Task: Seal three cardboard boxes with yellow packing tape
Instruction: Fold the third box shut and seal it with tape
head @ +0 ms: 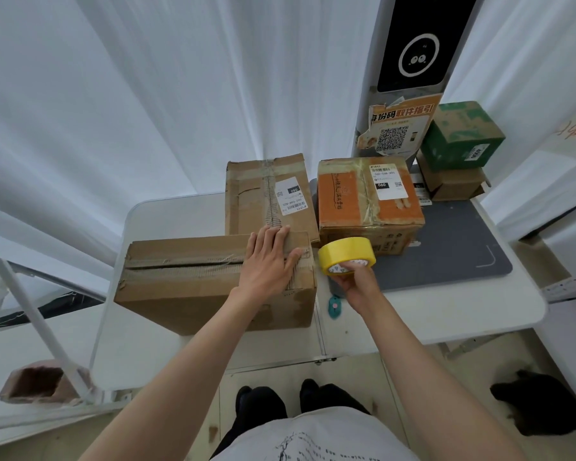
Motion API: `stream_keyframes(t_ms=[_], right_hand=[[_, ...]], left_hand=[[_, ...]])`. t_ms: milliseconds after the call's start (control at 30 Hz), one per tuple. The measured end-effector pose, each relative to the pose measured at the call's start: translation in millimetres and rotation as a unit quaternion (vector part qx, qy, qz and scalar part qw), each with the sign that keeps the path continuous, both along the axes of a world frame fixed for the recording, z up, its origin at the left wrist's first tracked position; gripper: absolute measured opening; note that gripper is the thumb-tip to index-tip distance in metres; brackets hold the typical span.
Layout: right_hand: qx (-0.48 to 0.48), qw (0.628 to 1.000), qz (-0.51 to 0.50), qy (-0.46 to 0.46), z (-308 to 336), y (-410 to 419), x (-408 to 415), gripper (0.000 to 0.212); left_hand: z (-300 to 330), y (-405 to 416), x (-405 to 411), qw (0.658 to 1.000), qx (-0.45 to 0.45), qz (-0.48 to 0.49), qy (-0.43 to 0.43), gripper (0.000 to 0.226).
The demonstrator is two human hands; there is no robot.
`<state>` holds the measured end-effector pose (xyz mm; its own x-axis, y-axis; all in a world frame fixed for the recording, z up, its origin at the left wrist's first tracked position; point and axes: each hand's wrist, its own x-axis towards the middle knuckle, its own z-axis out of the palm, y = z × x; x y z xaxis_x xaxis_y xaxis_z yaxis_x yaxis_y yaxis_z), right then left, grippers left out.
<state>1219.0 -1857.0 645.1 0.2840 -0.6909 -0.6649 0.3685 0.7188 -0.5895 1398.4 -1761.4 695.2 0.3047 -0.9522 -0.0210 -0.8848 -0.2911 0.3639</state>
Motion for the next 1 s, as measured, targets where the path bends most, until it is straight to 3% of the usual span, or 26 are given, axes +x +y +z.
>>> stream_keyframes(t_ms=[200,300,567,667,767,833,900,1000], right_hand=[[0.048,0.993,-0.005,-0.104,-32,18,25,0.021],[0.052,0.992,-0.013,-0.11,-40,15,30,0.029],[0.051,0.992,-0.017,-0.111,-43,6,28,0.024],[-0.007,0.992,0.034,-0.122,-56,11,19,0.026],[-0.025,0.986,0.114,-0.116,-74,22,-4,0.049],[-0.025,0.986,0.158,-0.039,-84,32,-18,0.043],[-0.051,0.973,0.188,0.126,-97,42,-23,0.03],[-0.169,0.883,0.215,0.382,-119,45,-15,0.03]], left_hand=[[-1,-4,1,1.0,0.0,0.002,0.003,0.057],[-1,-3,0,1.0,0.001,0.004,0.002,0.056],[1,-4,-1,1.0,-0.001,0.007,0.005,0.055],[1,-4,-1,1.0,0.002,0.006,0.006,0.054],[0,-3,-2,1.0,-0.002,0.004,0.002,0.054],[-1,-3,-1,1.0,-0.005,0.005,0.0,0.054],[-1,-4,0,1.0,-0.005,0.006,-0.001,0.053],[0,-5,0,1.0,0.001,0.01,0.0,0.054]])
